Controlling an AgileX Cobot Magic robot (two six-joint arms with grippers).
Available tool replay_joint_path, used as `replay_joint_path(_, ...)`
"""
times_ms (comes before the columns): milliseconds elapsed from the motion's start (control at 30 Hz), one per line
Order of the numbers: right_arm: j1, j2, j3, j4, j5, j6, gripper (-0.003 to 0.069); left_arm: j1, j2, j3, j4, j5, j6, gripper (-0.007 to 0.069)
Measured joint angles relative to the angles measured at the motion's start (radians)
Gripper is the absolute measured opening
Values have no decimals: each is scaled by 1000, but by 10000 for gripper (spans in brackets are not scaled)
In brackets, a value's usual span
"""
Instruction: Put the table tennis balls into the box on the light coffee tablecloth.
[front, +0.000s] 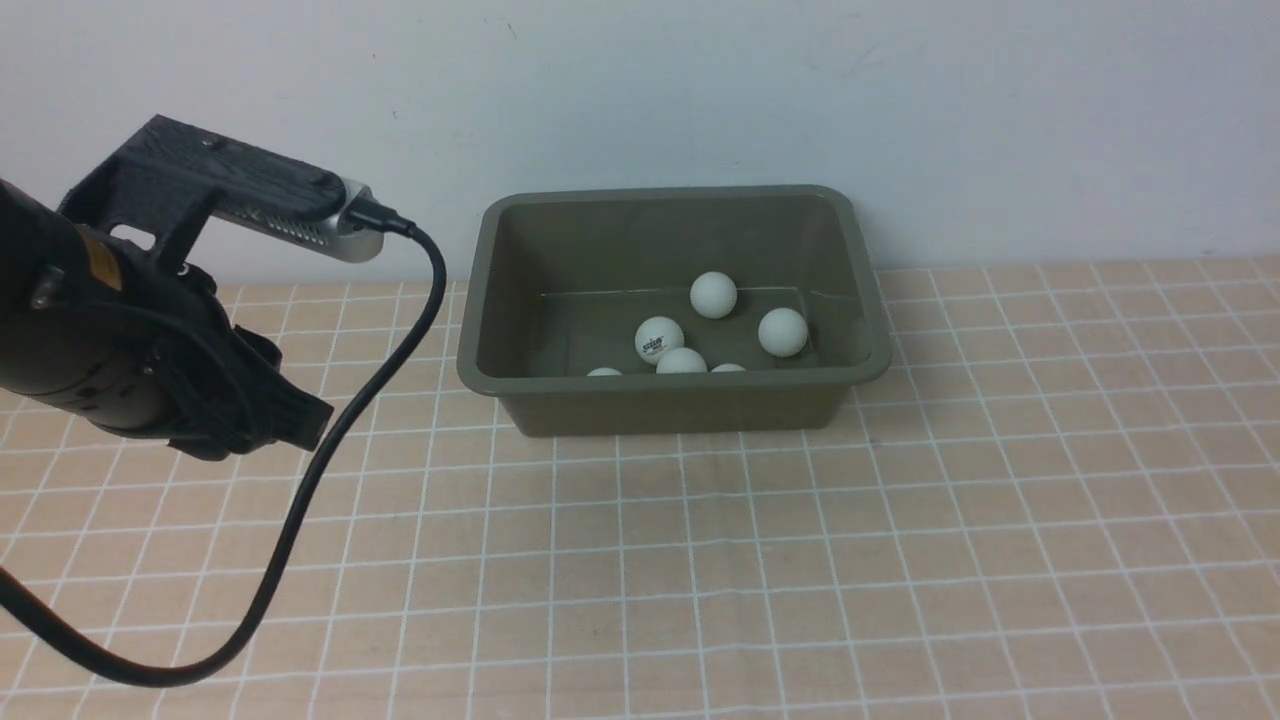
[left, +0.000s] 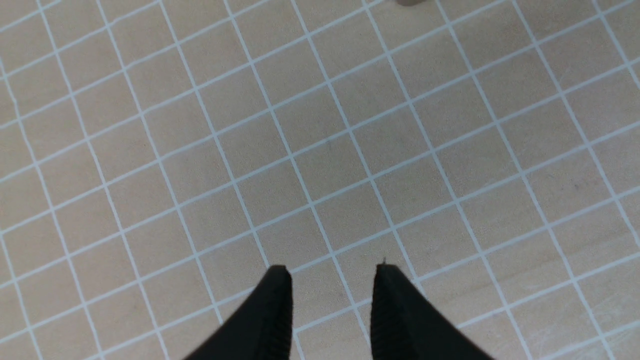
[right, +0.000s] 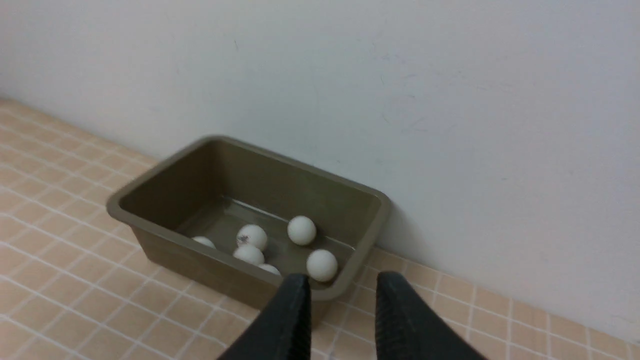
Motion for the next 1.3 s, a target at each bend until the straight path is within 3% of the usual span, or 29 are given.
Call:
replay_joint_path(333, 0, -162, 318, -98, -96, 175, 182, 0, 0, 0, -2, -19, 3, 172)
replay_joint_path(533, 0, -161, 336, -177, -135, 184, 182, 0, 0, 0, -3, -36, 12, 172)
replay_joint_path(933, 0, -161, 338, -186, -137, 184, 182, 0, 0, 0, -48, -79, 16, 172)
replay_joint_path(1100, 0, -161, 338, -186, -137, 184, 182, 0, 0, 0, -217, -177, 17, 172)
replay_joint_path(1300, 0, -161, 338, -186, -137, 185, 182, 0, 0, 0, -451, -183, 17, 172)
